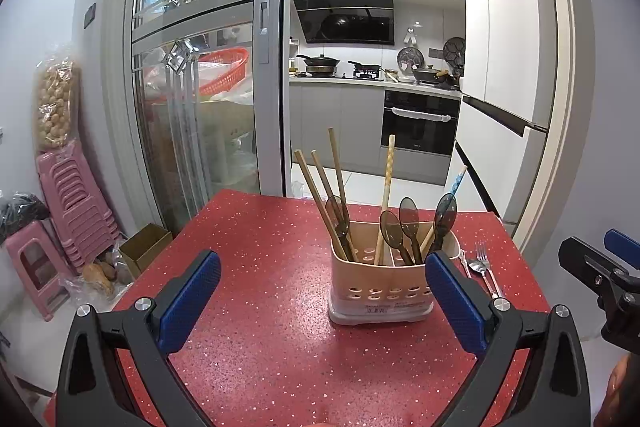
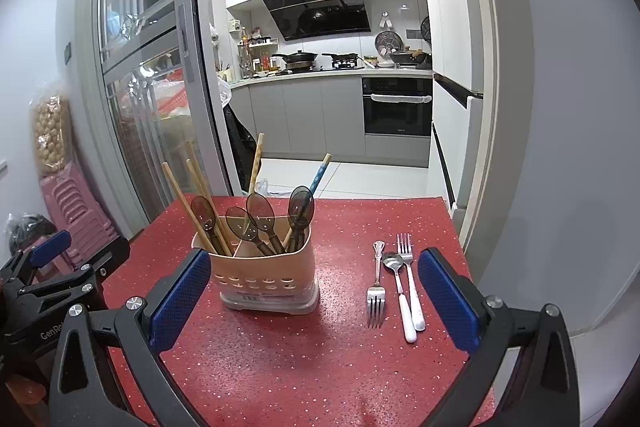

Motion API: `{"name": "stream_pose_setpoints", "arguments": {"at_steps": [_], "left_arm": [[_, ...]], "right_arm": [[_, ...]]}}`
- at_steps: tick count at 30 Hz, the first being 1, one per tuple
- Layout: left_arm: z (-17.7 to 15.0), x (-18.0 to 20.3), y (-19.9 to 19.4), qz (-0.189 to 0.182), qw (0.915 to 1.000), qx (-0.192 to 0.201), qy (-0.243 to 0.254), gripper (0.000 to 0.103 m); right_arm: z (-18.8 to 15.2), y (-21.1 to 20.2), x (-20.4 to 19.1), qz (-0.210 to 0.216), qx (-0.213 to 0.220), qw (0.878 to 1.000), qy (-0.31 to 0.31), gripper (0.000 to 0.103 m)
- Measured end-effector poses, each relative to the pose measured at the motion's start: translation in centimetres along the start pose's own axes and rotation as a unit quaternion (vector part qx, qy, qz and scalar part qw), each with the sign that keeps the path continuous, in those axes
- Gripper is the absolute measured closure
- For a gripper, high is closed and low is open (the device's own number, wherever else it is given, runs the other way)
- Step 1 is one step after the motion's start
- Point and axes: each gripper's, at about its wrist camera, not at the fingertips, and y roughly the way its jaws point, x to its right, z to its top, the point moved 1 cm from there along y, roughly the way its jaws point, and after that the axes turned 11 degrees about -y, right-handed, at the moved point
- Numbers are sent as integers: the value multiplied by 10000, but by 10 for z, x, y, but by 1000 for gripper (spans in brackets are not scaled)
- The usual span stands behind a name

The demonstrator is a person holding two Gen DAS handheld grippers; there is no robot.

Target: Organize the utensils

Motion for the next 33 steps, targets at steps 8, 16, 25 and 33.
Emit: {"name": "stream_pose_setpoints", "arguments": {"at_steps": [8, 16, 25, 33], "left_arm": [[0, 1, 0, -7, 10000, -11, 14, 0], [-1, 1, 0, -21, 10000, -16, 29, 0], [-1, 1, 1, -30, 10000, -20, 33, 0], [-1, 1, 1, -27, 10000, -28, 37, 0]], "right_arm": [[1, -1, 1, 16, 14, 10000, 7, 0], [1, -1, 1, 15, 16, 10000, 8, 0], [1, -2, 0, 13, 15, 10000, 8, 0], [2, -2, 0, 28, 7, 10000, 13, 0]]}}
